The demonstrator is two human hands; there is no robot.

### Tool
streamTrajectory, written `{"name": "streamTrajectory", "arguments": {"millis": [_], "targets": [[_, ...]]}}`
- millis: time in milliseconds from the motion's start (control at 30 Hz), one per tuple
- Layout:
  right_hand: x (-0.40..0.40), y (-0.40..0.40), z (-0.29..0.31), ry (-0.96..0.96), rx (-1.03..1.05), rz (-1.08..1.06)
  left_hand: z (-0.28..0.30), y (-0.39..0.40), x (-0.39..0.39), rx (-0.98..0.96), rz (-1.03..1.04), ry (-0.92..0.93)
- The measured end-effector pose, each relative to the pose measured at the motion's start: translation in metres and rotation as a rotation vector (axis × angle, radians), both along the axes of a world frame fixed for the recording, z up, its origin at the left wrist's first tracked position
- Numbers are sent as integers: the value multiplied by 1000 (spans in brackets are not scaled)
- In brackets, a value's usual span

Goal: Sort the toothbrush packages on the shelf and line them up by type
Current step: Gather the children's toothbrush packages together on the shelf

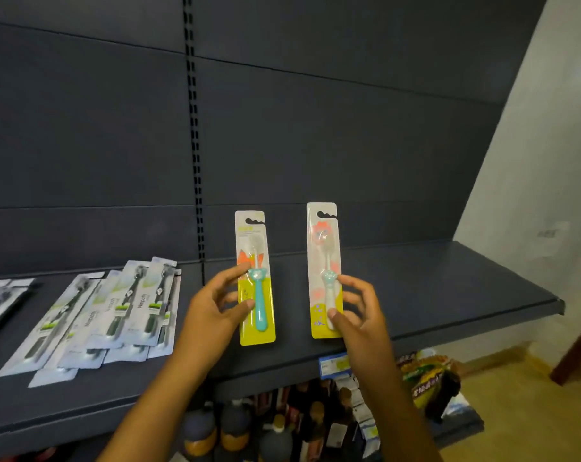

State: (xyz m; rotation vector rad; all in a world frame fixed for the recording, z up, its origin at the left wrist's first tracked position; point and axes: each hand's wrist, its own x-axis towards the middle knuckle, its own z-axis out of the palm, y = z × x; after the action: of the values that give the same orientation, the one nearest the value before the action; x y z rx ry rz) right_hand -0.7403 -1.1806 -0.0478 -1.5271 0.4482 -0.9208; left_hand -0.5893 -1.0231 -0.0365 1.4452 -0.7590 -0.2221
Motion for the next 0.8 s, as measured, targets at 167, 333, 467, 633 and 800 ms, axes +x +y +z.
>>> {"name": "streamTrajectory", "arguments": {"millis": [167, 333, 467, 633, 800], "targets": [[26, -30, 1, -13, -19, 12, -9, -24, 32, 105, 18, -6], [51, -44, 8, -11, -34, 77, -36, -48, 67, 338, 72, -33], [68, -51, 6, -23, -18, 85, -58, -58, 88, 532, 62, -70], [75, -53, 2, -3, -8, 127, -63, -62, 90, 843, 134, -307], [72, -59, 3, -2, -2, 166, -61, -65, 83, 992, 177, -418]]}}
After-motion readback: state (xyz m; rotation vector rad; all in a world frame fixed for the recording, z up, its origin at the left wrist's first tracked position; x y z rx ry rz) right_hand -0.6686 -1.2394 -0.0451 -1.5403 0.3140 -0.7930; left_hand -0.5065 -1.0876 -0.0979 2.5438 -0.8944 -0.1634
